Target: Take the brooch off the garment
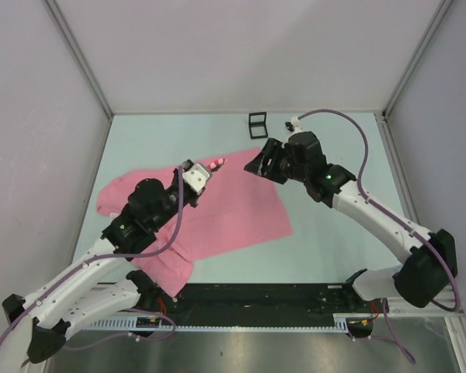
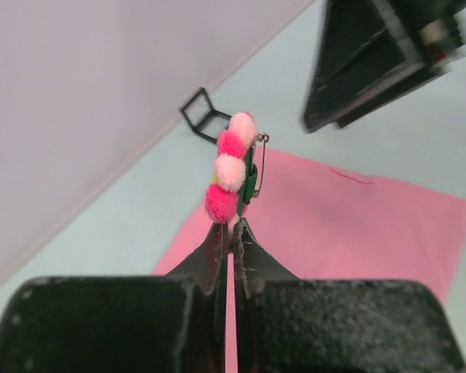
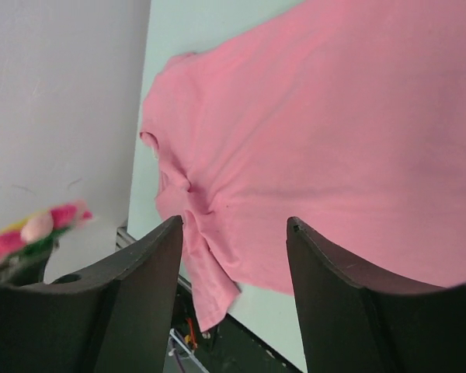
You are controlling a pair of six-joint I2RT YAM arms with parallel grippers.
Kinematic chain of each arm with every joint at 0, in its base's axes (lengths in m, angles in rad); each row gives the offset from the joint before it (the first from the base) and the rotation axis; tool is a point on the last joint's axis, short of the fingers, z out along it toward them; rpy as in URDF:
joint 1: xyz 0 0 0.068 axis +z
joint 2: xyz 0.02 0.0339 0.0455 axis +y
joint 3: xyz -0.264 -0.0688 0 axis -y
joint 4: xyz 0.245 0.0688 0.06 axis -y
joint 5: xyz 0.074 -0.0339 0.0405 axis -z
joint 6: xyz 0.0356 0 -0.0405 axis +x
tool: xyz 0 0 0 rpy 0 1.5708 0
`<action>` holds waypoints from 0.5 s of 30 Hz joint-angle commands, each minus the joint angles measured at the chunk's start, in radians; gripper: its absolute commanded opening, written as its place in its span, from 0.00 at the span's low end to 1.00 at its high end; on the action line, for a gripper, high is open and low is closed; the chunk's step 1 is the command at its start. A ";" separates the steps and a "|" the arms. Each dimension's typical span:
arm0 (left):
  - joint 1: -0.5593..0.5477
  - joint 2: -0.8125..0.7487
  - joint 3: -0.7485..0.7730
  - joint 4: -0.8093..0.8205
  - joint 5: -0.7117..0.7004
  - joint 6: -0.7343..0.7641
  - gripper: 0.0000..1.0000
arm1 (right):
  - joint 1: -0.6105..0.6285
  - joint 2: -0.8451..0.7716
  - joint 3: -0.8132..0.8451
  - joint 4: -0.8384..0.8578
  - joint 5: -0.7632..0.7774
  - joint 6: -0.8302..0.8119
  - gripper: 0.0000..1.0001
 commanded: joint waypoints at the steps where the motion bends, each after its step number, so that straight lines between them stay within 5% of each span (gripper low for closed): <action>1: -0.008 0.079 -0.014 0.225 -0.122 0.202 0.00 | -0.056 -0.126 0.036 -0.233 0.182 -0.070 0.60; 7: -0.004 0.400 0.148 0.331 -0.099 0.276 0.00 | -0.249 -0.283 -0.053 -0.324 0.160 -0.155 0.60; 15: 0.045 1.019 0.583 0.308 -0.042 0.380 0.01 | -0.547 -0.475 -0.169 -0.359 -0.024 -0.250 0.60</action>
